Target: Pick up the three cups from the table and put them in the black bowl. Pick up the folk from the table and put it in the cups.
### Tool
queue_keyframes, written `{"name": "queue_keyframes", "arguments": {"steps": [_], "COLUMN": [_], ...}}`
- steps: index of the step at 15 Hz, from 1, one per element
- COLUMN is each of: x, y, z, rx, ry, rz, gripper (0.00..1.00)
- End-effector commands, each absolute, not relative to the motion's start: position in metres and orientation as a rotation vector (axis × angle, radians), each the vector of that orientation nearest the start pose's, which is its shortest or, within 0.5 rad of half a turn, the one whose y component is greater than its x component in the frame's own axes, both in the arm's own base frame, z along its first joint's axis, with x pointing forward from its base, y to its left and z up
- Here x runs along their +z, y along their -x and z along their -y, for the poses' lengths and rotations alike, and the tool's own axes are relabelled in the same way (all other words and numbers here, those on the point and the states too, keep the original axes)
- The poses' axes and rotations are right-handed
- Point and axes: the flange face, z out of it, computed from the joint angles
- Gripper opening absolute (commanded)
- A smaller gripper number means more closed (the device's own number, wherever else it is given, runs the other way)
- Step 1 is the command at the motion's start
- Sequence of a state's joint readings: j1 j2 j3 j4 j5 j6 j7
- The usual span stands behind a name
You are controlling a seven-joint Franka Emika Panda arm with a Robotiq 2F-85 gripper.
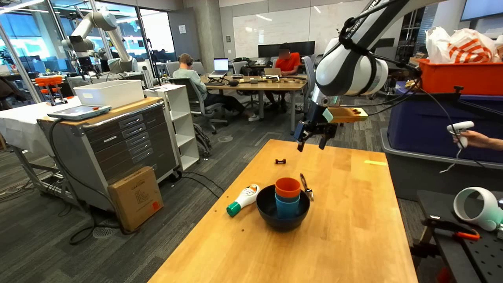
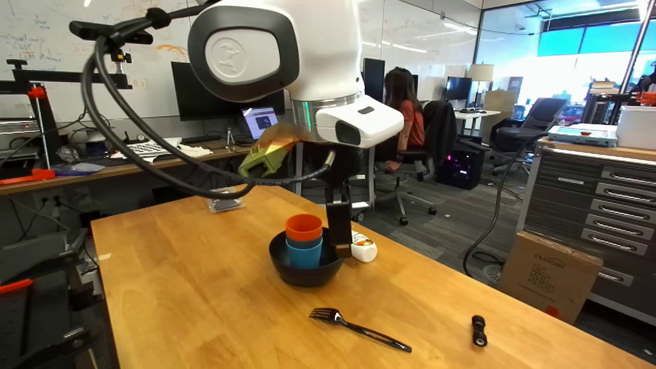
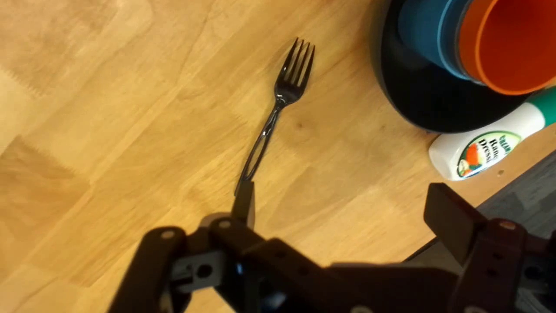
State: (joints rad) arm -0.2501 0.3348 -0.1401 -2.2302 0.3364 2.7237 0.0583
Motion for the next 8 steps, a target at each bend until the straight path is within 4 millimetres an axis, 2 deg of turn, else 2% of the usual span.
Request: {"name": "queue_keyframes", "arguments": {"steps": [1, 8], "x": [0.23, 0.197], "y": [-0.518, -0.524], "z": [0.235, 0.245], "rx": [-0.29, -0.168], "ry": [2.774, 2.707], "rz": [-1.257, -1.374], "gripper": [1.0, 1.0]}}
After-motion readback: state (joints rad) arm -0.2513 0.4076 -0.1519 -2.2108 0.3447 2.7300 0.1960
